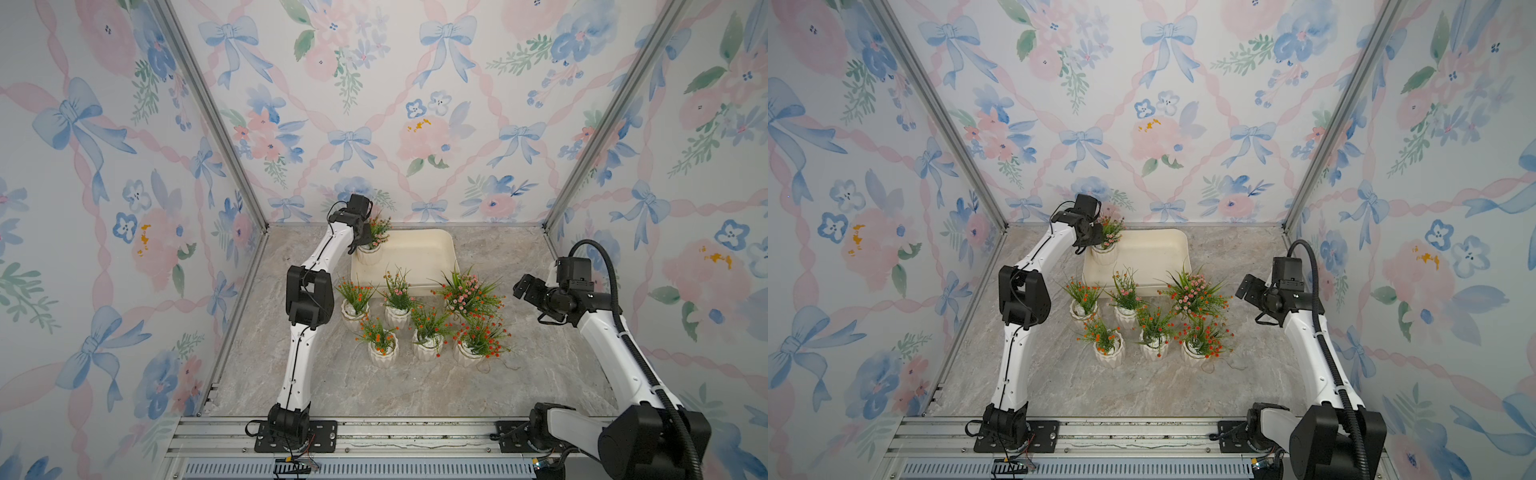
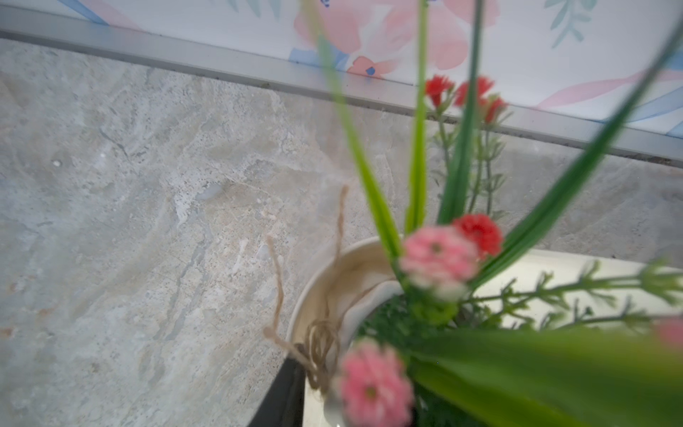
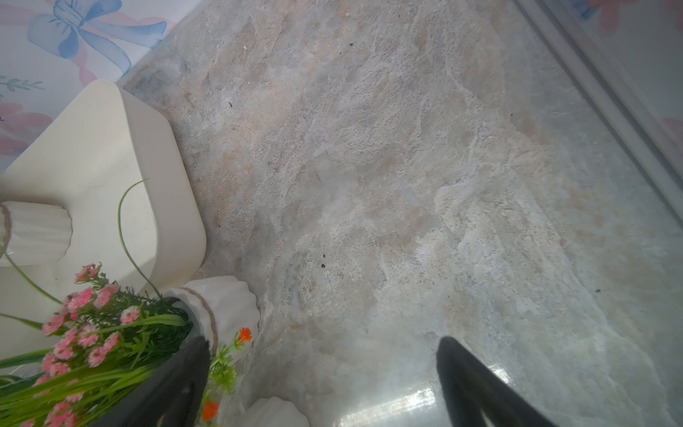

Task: Put the potted gypsophila into the storage box
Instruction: Place the baby's breath potted plant at the storage box.

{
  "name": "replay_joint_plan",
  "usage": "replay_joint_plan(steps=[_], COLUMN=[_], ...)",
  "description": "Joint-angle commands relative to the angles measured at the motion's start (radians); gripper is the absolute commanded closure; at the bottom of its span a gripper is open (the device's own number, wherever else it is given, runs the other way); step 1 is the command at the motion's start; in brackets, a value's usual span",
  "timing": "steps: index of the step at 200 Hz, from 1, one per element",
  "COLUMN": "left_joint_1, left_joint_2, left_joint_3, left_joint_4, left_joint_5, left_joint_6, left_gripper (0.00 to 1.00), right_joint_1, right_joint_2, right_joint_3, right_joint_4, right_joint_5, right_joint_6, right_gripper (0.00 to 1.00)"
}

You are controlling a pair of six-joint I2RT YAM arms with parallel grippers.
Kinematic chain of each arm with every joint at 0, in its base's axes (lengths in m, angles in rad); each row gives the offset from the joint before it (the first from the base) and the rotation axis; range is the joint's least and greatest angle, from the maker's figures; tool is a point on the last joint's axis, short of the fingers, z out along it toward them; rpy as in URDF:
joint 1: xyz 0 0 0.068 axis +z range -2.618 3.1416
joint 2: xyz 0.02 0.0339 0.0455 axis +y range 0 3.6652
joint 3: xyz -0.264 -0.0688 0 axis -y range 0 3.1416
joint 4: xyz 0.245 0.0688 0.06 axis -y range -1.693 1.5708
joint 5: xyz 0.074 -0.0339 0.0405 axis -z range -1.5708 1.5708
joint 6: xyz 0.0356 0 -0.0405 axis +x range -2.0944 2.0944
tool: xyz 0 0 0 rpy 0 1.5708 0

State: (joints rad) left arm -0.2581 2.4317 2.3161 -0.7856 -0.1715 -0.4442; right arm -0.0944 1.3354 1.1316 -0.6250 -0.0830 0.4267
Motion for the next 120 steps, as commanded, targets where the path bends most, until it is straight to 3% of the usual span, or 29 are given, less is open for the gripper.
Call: replay_joint_plan(steps=[1, 61, 120], left_joint_1=[0.009, 0.011, 0.016], left_joint_2=[-0.032, -0.105, -0.297], left_joint_3=[0.016, -0.049, -0.171], left_joint_4=[0.005, 0.004, 0.006], left_joint_5=[0.006, -0.041, -0.096], left_joint_6=[0.007, 0.014, 0.027], left_gripper=[0.62, 0.44, 0.08], right_joint_1=[0.011, 0.012, 0.022], right_joint_2=[0.023, 0.019, 0.023], right_joint_3=[-0.012, -0.018, -0.019], right_joint_4=[0.004, 0.011, 0.017], right_joint_5=[-0.006, -0.006, -0.015], right_joint_6=[0.001, 0.006, 0.007], right_gripper=[0.03, 0.03, 0.03])
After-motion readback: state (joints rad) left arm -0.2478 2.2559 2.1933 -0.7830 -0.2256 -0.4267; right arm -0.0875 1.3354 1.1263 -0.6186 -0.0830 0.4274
